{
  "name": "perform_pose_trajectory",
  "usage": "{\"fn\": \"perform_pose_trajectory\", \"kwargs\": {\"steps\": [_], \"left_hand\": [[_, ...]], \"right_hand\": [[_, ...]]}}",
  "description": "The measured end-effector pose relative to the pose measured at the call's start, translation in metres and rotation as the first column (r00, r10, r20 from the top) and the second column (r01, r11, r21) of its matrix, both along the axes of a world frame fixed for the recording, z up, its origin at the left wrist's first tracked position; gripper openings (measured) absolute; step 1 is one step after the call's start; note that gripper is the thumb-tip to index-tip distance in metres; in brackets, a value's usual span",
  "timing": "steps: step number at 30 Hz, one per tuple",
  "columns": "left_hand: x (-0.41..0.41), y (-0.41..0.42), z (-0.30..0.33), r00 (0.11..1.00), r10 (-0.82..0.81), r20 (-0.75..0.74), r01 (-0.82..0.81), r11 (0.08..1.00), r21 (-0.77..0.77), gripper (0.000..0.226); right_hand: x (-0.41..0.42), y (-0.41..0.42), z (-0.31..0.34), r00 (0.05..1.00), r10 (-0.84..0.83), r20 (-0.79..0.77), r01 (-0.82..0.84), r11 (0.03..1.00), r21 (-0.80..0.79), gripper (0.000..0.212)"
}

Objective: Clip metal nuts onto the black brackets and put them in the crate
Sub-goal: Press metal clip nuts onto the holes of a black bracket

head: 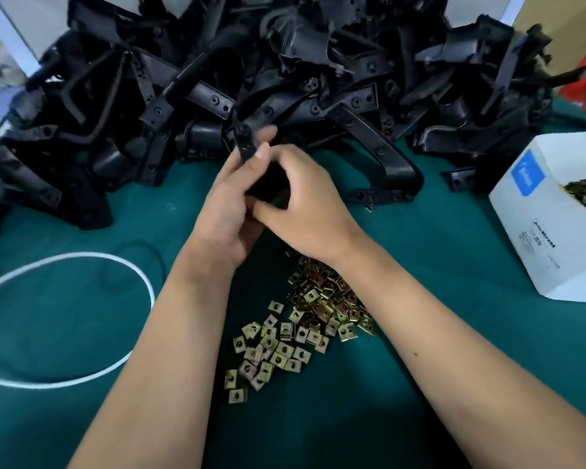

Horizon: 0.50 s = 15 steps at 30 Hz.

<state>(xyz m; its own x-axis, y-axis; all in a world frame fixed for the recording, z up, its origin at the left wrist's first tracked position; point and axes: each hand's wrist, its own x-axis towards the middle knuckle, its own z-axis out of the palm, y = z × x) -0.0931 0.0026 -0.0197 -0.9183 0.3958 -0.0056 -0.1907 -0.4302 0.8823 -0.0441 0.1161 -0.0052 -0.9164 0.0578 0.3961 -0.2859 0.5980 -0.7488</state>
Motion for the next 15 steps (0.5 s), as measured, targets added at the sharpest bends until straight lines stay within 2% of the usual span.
{"fn": "perform_pose_trajectory", "kwargs": {"steps": [2,3,5,7,9,10,12,14,15], "left_hand": [[-0.002,-0.005,0.000,0.998,0.059,-0.029,-0.062,0.992,-0.107,0.021],[-0.004,-0.008,0.000,0.996,0.087,-0.030,-0.090,0.986,-0.141,0.024],[-0.008,-0.018,0.002,0.990,0.118,-0.077,-0.132,0.968,-0.213,0.029],[-0.012,-0.026,0.005,0.980,0.101,-0.173,-0.153,0.936,-0.316,0.032],[-0.015,-0.033,0.010,0.955,0.131,-0.267,-0.230,0.894,-0.384,0.037],[-0.015,-0.035,0.013,0.934,0.179,-0.309,-0.290,0.885,-0.365,0.040],[-0.016,-0.036,0.017,0.851,0.309,-0.424,-0.444,0.855,-0.269,0.042],[-0.014,-0.033,0.017,0.762,0.382,-0.523,-0.543,0.817,-0.194,0.049],[-0.011,-0.029,0.015,0.742,0.382,-0.551,-0.555,0.811,-0.185,0.043]], "right_hand": [[0.005,0.007,0.000,0.999,0.054,0.011,-0.054,0.998,0.026,0.046],[0.008,0.013,0.000,1.000,0.030,-0.005,-0.030,0.999,0.021,0.039],[0.013,0.032,-0.001,0.992,-0.122,-0.025,0.123,0.991,0.052,0.018],[0.020,0.060,-0.004,0.941,-0.331,0.071,0.304,0.918,0.255,0.021],[0.028,0.087,-0.007,0.845,-0.510,0.163,0.383,0.788,0.481,0.016],[0.032,0.095,-0.008,0.803,-0.559,0.207,0.390,0.755,0.527,0.021],[0.033,0.100,-0.010,0.763,-0.580,0.285,0.394,0.767,0.507,0.040],[0.026,0.093,-0.013,0.777,-0.577,0.251,0.416,0.771,0.482,0.042],[0.021,0.089,-0.015,0.788,-0.579,0.212,0.431,0.763,0.482,0.038]]}}
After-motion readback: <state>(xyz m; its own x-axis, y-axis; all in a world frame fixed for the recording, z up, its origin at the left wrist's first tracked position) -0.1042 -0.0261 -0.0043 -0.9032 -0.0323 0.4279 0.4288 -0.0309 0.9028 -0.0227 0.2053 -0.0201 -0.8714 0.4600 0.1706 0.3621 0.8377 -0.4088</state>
